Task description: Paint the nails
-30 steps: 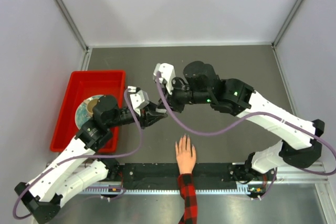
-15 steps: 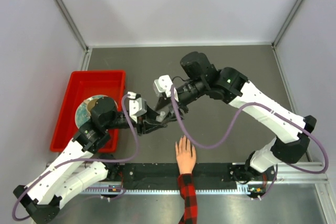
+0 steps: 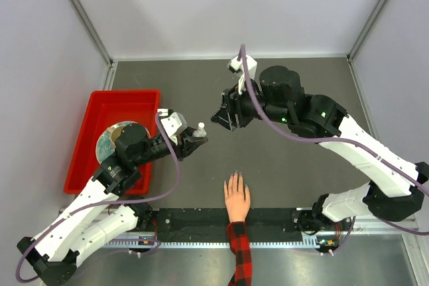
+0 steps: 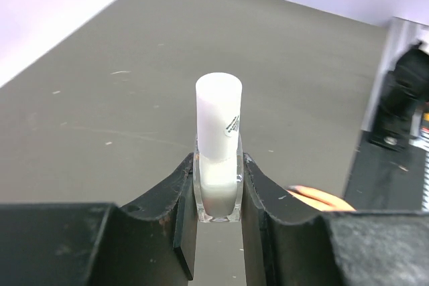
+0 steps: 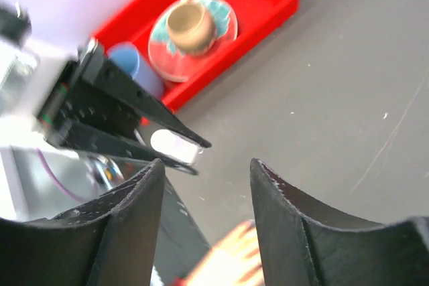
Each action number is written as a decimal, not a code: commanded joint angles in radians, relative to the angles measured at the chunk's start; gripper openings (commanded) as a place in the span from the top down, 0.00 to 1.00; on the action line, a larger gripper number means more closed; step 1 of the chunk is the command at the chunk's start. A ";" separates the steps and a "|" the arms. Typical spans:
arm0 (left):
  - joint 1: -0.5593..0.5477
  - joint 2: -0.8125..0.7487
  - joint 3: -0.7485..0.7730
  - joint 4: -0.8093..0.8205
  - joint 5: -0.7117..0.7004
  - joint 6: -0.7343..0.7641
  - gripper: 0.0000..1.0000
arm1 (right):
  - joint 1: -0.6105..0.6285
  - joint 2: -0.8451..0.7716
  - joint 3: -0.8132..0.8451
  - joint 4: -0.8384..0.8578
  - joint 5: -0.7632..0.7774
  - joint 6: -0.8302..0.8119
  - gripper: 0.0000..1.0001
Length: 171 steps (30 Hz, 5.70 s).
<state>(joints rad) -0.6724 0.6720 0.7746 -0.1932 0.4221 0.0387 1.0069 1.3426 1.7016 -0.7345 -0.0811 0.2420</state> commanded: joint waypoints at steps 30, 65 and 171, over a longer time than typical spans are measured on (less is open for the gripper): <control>0.004 -0.012 0.038 0.077 -0.100 -0.020 1.00 | 0.168 0.181 0.159 -0.006 0.207 0.143 0.85; 0.004 -0.031 0.038 0.032 0.227 -0.019 1.00 | -0.057 0.113 0.056 -0.060 -0.914 -0.888 1.00; 0.004 -0.101 0.017 0.090 -0.002 -0.031 1.00 | -0.091 -0.256 -0.338 0.219 0.016 -0.183 1.00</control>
<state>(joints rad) -0.6697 0.6018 0.7834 -0.2234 0.4980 0.0277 0.9249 1.1519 1.4242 -0.6140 -0.2886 -0.1440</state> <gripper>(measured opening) 0.314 0.085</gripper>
